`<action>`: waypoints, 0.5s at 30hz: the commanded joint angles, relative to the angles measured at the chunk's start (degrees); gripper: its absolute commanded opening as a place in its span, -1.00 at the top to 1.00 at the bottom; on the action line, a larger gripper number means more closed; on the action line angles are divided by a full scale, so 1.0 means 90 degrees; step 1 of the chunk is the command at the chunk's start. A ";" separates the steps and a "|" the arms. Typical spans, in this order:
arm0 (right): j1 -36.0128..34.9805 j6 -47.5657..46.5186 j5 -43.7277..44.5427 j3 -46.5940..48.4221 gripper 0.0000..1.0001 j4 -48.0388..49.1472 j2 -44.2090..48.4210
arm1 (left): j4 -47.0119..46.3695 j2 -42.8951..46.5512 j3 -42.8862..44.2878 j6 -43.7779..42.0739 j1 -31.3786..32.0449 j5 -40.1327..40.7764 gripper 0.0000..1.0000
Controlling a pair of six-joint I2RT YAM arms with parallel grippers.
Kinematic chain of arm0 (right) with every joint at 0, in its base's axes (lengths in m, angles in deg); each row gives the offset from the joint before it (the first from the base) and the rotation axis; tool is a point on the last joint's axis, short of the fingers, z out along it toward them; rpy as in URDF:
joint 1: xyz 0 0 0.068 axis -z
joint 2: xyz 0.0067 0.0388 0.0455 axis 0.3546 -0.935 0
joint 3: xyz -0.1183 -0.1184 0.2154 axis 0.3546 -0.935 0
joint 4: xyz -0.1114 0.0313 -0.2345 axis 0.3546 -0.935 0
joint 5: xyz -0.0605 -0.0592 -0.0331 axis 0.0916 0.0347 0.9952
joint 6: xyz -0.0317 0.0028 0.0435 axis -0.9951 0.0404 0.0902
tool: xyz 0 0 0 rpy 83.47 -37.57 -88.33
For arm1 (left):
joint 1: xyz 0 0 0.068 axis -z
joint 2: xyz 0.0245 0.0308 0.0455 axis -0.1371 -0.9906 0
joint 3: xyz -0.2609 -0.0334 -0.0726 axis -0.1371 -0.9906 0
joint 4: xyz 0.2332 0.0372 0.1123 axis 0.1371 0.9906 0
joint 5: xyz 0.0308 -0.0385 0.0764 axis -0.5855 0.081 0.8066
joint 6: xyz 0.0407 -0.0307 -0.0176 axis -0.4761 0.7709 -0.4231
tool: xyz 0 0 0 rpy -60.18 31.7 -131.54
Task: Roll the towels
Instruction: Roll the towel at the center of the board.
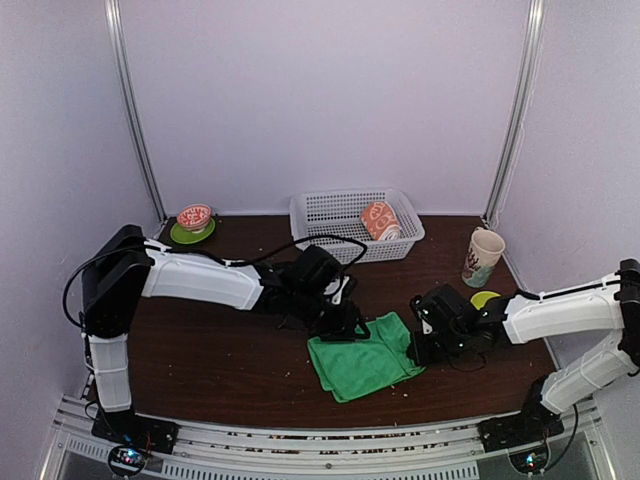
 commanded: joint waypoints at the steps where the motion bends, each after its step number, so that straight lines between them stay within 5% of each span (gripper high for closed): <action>1: -0.0455 0.0017 0.1302 0.0528 1.00 -0.1032 -0.0178 | -0.0407 0.0423 -0.0434 0.0091 0.0004 0.0130 0.26; 15: -0.1927 0.0727 0.3553 0.2407 1.00 -0.3134 -0.2112 | -0.1748 0.0637 -0.1219 0.0661 -0.0064 0.0240 0.35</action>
